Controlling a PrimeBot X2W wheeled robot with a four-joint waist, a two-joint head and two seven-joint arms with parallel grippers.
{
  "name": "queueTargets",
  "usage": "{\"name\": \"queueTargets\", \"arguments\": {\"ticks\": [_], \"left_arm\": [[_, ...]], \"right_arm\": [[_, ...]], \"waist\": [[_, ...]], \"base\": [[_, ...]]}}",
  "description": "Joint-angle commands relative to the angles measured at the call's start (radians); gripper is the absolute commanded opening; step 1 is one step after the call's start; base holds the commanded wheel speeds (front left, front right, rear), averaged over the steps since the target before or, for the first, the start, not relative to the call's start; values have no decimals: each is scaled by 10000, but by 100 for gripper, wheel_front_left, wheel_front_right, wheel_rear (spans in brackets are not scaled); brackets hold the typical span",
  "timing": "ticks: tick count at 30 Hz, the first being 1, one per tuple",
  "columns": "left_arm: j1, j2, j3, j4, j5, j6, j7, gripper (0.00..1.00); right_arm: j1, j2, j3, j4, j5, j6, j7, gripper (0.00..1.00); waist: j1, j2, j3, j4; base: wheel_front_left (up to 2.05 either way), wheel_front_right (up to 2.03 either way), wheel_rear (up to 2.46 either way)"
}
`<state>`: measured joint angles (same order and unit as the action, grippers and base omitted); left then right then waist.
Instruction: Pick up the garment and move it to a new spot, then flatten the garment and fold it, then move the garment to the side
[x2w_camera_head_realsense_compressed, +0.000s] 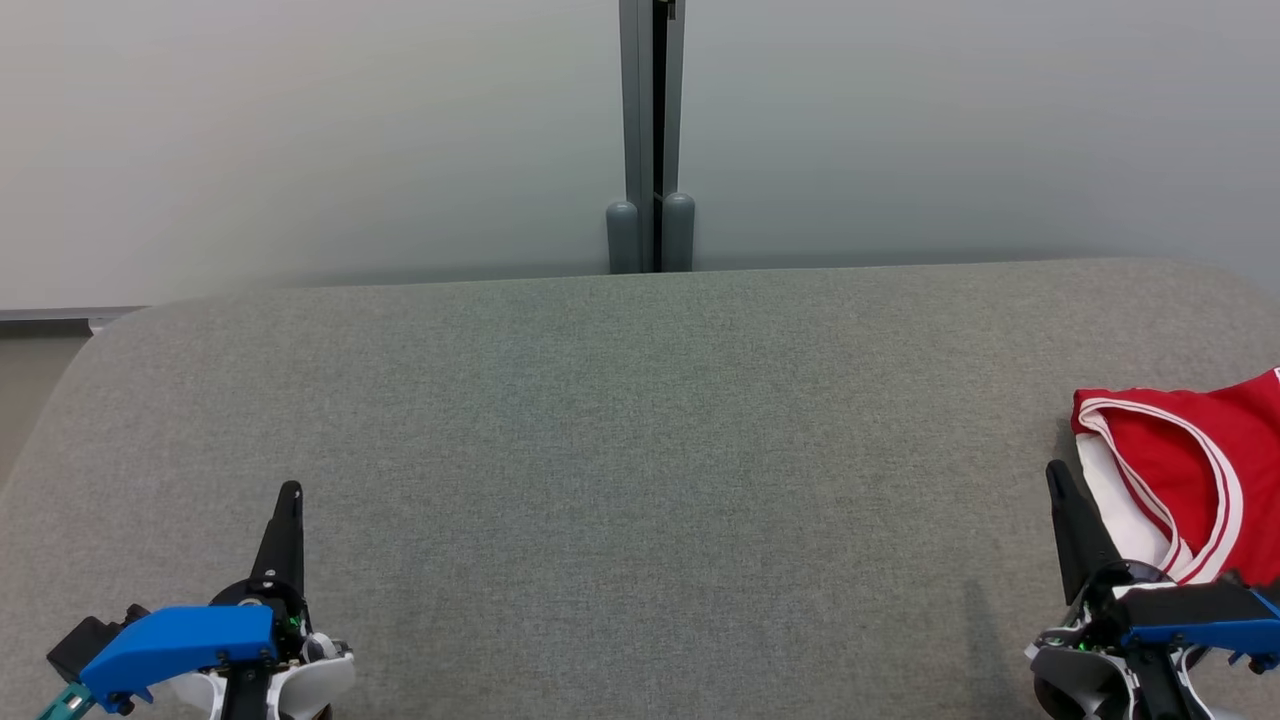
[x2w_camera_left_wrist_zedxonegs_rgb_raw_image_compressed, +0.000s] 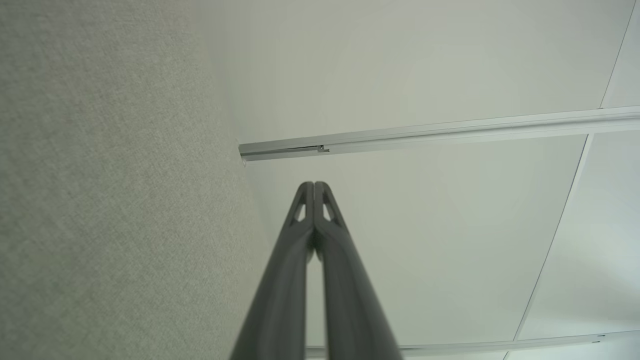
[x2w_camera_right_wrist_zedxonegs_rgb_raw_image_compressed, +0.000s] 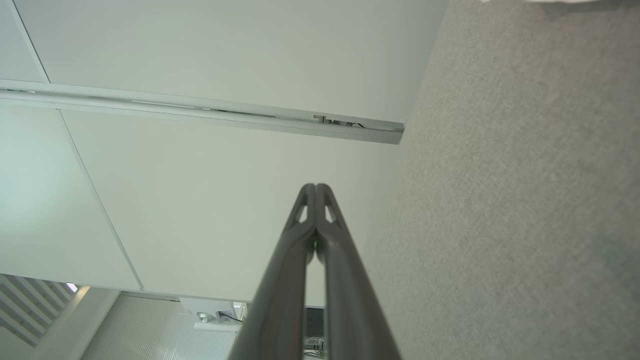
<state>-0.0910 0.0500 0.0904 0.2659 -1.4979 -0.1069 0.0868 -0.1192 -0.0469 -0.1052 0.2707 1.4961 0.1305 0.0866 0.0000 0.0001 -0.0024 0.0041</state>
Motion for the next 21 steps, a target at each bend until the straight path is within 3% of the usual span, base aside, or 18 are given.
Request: {"name": "queueTargets", "arguments": {"ticks": [1, 21], "left_arm": [[-202, 4, 94, -85, -182, -96, 56, 0], [-223, 3, 267, -241, -1167, -281, 312, 0]], "right_arm": [[114, -57, -46, -106, 226, 4, 65, 0], [174, -58, -110, -298, 1177, 4, 320, 0]], "waist": [[0, -1, 5, -3], [0, -1, 55, -41]], "base": [[0, 0, 0], [0, 0, 0]]}}
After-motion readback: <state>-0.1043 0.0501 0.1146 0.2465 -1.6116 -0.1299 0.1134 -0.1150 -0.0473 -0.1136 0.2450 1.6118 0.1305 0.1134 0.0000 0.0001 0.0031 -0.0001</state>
